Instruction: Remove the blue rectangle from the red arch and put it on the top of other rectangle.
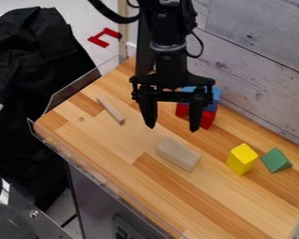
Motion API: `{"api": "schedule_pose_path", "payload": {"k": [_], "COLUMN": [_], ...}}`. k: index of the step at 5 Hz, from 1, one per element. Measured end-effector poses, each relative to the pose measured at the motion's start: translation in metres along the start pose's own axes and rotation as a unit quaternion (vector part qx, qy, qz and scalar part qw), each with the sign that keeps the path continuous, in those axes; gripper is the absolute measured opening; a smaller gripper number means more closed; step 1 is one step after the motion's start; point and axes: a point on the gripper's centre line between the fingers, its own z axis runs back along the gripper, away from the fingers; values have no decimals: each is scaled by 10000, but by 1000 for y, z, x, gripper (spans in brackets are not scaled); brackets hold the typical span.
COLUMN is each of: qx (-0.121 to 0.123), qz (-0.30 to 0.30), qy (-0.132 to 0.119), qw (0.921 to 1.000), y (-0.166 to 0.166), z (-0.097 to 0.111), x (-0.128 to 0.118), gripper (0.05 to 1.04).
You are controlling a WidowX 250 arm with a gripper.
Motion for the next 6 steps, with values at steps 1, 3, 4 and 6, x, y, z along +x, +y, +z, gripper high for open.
{"api": "schedule_pose_path", "payload": {"k": [1,3,4,6], "qx": [43,342,-77,-252], "qz": [22,352,942,3135], "qy": [121,-252,-270,-685], "qw": [9999,9985,9952,9468], "y": [2,-8,-16,-1], "z": [-6,9,21,25], "x": [-3,14,24,35], "gripper": [999,999,999,999]}}
